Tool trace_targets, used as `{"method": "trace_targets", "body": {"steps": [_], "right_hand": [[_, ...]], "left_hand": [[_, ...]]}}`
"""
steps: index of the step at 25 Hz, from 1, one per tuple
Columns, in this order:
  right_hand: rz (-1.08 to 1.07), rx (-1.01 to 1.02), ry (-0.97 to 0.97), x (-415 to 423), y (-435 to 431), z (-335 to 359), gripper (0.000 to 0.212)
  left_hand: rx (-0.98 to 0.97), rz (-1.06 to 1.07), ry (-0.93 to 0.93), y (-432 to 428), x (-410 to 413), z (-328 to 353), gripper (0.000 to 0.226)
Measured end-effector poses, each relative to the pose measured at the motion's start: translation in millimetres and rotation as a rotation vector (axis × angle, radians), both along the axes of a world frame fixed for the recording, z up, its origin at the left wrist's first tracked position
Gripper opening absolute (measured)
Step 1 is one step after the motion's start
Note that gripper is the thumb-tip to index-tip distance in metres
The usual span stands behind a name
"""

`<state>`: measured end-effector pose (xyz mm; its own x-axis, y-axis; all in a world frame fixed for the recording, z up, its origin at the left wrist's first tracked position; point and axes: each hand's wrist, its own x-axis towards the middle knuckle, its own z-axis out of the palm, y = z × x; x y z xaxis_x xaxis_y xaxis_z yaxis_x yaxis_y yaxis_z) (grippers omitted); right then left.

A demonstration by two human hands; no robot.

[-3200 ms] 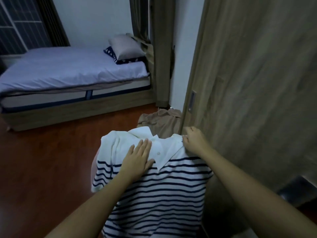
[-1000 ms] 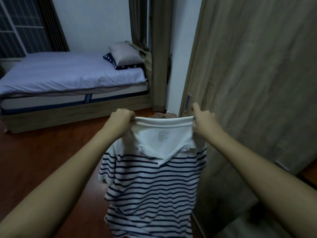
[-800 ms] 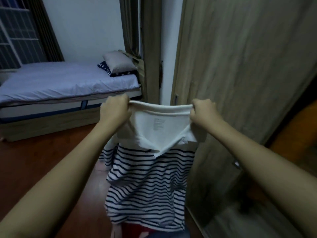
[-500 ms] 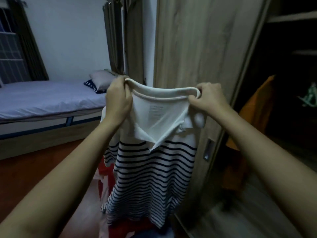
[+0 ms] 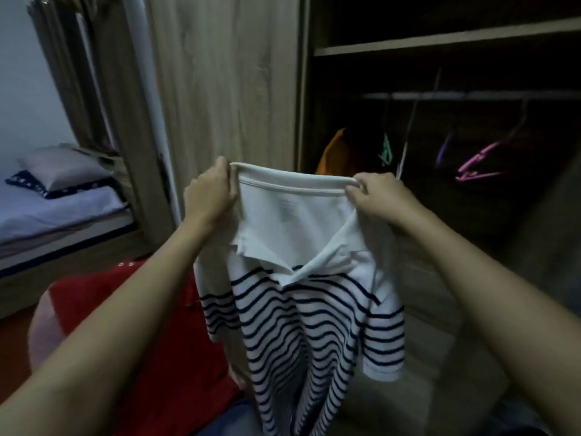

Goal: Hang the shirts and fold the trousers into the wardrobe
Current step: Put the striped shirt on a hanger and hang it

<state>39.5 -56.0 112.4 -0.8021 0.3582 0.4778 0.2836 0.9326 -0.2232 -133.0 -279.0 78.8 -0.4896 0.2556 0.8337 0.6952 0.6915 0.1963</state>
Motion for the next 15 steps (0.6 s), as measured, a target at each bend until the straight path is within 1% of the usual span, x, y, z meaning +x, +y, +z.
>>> {"method": "trace_targets", "body": {"steps": [2,5,6,8,11,12,14,15], "right_hand": [[-0.047,-0.009,0.011,8.2,12.4,-1.1,0.022],[-0.198,-0.031,0.120,23.3,44.7,0.9,0.015],[-0.205,-0.032,0.127,29.8,53.0,-1.8,0.012],[-0.196,0.007,0.131,42.0,63.4,-7.6,0.011],[-0.226,0.145,0.177,55.1,77.3,-5.8,0.021],[-0.240,0.147,0.199,59.1,85.2,-2.6,0.025],[-0.272,0.137,0.251,62.8,100.1,5.6,0.036],[-0.276,0.165,0.264,61.0,106.7,9.1,0.040]], "left_hand": [[0.005,-0.036,-0.079,24.8,-10.8,3.4,0.030],[-0.101,-0.251,-0.002,72.8,-11.3,-7.5,0.031],[-0.107,-0.300,0.009,85.6,-12.5,-11.4,0.032],[-0.078,-0.371,-0.028,111.6,-22.5,-13.0,0.031],[-0.040,-0.505,-0.103,149.2,-35.2,-4.4,0.034],[-0.031,-0.557,-0.109,160.7,-37.1,-2.2,0.038],[-0.039,-0.680,-0.163,180.9,-44.8,1.9,0.050],[-0.050,-0.779,-0.259,190.6,-49.5,4.0,0.060]]}}
